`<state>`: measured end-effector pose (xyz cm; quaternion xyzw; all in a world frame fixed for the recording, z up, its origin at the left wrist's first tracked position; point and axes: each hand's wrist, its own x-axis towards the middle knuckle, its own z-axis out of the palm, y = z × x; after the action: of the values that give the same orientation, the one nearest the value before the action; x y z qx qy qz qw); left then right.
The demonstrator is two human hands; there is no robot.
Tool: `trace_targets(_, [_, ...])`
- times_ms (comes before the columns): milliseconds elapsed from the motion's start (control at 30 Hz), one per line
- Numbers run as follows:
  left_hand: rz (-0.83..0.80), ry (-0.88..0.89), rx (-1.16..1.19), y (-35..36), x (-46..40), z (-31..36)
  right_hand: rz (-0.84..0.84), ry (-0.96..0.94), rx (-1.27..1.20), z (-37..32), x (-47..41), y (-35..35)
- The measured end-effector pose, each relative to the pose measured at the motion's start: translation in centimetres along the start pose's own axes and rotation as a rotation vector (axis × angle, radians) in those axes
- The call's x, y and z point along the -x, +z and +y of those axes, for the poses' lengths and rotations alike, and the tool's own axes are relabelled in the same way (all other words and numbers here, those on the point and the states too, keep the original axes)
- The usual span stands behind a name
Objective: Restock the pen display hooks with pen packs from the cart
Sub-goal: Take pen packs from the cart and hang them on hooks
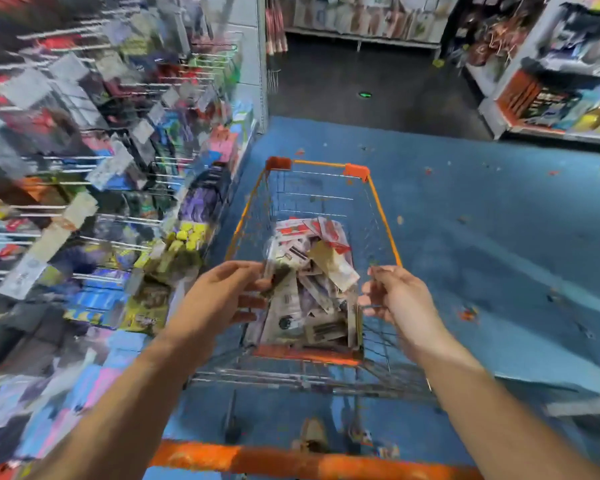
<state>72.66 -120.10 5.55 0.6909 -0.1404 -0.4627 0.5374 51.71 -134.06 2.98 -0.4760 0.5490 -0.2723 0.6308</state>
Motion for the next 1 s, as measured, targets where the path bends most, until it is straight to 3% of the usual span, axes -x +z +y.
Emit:
trace_targets(333, [0.135,-0.215,-0.054,4.7,-11.2,-2.6,-0.012,0.254,0.016,6.7,-15.2,2.7])
trace_targets(500, [0.192,-0.314,-0.087,5.9,-19.0,-5.2,-0.045,0.266,0.103,11.1,-21.4,6.6])
trace_targets(700, [0.265,-0.43,0.003,6.7,-27.4,-9.9,0.027,0.023,0.297,15.2,-32.0,12.1])
trace_targets(900, [0.288,-0.502,0.111,6.9,-32.0,-14.4,-0.036,-0.399,0.796,18.1,-41.2,15.4])
trace_targets(933, [0.295,-0.5,0.127,6.8,-32.5,-14.9,-0.077,-0.428,0.841,18.5,-42.6,16.0])
trace_targets(1000, [0.309,-0.498,0.151,6.6,-33.2,-15.8,-0.206,-0.301,1.125,19.5,-45.3,17.1])
